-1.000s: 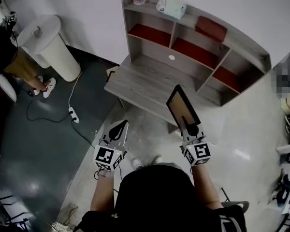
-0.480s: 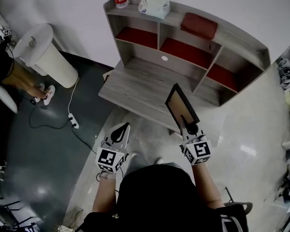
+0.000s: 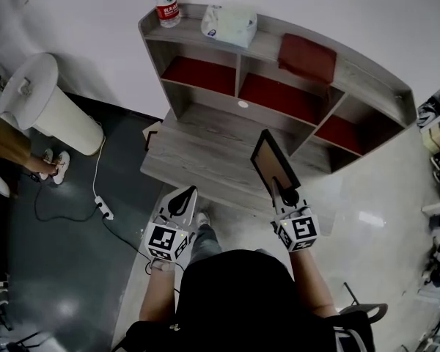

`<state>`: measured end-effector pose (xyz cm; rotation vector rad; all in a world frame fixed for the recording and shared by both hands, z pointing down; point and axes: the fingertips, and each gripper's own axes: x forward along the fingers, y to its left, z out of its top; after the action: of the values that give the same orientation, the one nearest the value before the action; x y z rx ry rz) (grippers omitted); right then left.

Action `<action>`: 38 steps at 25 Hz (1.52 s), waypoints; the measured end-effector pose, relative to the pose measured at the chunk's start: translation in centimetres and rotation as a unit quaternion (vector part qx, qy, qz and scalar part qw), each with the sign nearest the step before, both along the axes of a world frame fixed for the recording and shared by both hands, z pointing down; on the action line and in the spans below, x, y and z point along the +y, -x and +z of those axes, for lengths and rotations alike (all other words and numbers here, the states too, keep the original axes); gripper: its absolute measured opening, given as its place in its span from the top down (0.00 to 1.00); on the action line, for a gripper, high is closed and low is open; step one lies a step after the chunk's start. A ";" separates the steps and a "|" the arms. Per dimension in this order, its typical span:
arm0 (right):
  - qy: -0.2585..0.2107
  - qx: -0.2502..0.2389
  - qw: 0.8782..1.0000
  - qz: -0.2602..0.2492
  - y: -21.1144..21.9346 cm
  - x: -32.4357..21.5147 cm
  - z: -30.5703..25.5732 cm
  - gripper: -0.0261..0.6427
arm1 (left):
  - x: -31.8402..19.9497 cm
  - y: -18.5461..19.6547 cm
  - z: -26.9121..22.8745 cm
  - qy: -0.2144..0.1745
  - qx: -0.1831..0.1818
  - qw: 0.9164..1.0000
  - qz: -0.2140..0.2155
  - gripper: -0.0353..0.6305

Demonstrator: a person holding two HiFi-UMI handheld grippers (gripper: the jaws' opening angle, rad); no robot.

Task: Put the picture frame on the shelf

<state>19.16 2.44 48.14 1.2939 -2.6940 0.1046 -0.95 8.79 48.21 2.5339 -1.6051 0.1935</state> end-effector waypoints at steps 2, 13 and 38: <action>0.004 -0.001 1.000 0.014 1.3 -1.9 -0.1 0.96 | -2.7 1.7 -0.2 0.001 0.004 1.000 0.013 0.94; 0.002 0.022 0.995 0.097 6.8 -10.1 -0.6 0.96 | -13.9 7.4 -0.4 0.001 0.011 0.995 0.098 0.94; -0.056 0.133 0.969 0.201 7.6 -15.5 -5.1 0.96 | -18.7 9.6 -1.5 -0.006 0.039 0.984 0.172 0.94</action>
<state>11.60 -13.08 43.03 1.7349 -2.2140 -0.1677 -10.57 -9.88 46.75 2.7729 -1.1350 0.1178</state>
